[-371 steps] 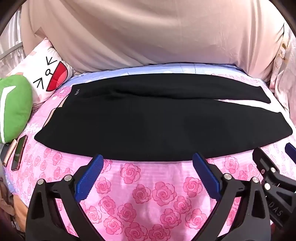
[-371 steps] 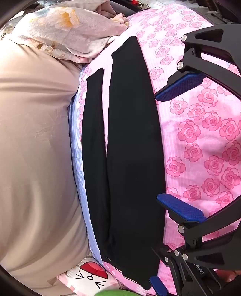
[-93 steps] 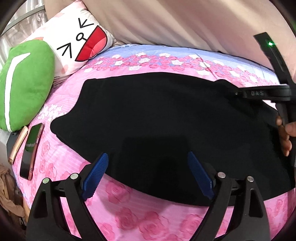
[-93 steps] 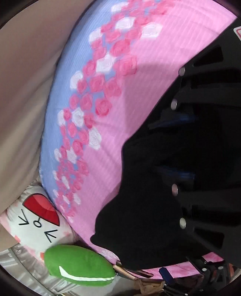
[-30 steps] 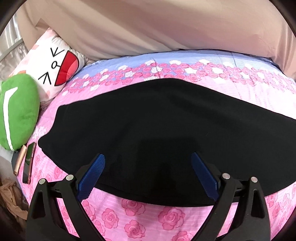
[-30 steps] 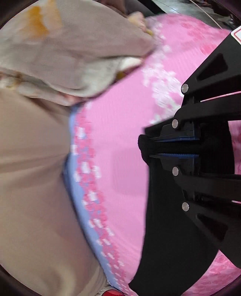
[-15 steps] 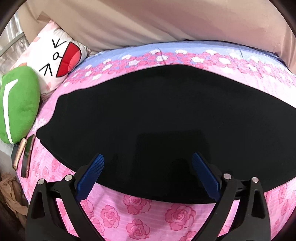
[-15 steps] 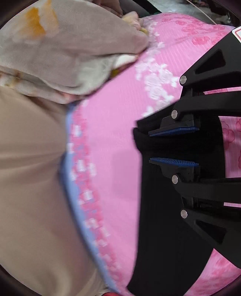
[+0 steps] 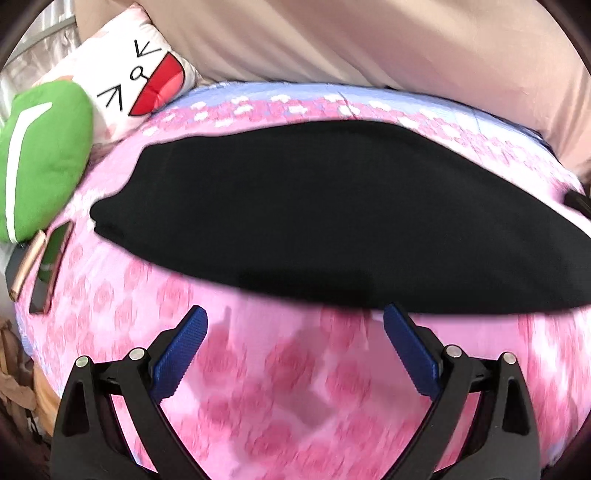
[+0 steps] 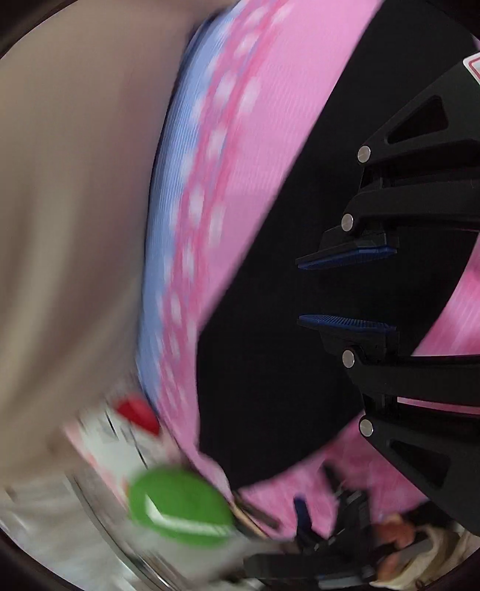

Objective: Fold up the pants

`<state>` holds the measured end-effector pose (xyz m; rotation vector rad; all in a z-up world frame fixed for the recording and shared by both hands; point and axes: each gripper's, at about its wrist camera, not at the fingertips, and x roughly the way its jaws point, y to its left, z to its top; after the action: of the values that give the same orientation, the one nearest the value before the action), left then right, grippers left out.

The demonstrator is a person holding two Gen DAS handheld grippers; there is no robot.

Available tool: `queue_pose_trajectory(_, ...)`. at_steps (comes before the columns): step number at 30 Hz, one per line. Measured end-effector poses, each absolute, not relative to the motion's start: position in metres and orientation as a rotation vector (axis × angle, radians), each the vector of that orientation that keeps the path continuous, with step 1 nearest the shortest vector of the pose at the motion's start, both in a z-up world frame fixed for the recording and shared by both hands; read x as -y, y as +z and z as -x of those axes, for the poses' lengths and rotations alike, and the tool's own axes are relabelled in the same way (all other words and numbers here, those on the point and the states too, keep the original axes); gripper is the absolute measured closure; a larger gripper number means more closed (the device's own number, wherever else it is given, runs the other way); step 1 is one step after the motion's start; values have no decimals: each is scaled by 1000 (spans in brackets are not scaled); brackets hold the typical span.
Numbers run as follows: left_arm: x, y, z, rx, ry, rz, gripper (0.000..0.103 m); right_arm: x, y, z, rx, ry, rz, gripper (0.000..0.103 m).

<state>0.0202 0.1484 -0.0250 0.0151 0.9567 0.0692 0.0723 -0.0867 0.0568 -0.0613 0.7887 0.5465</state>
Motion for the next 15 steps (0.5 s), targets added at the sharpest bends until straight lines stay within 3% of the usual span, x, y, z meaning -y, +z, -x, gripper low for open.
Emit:
queue_pose_trajectory(8,-175,-36,24,-952,80,-63,9,-191,60,-109,-840,958,387,77)
queue_pose_trajectory(15,-197,-37,35,-934,119,-78,9,-286,-4,-109,-891,985,546,76)
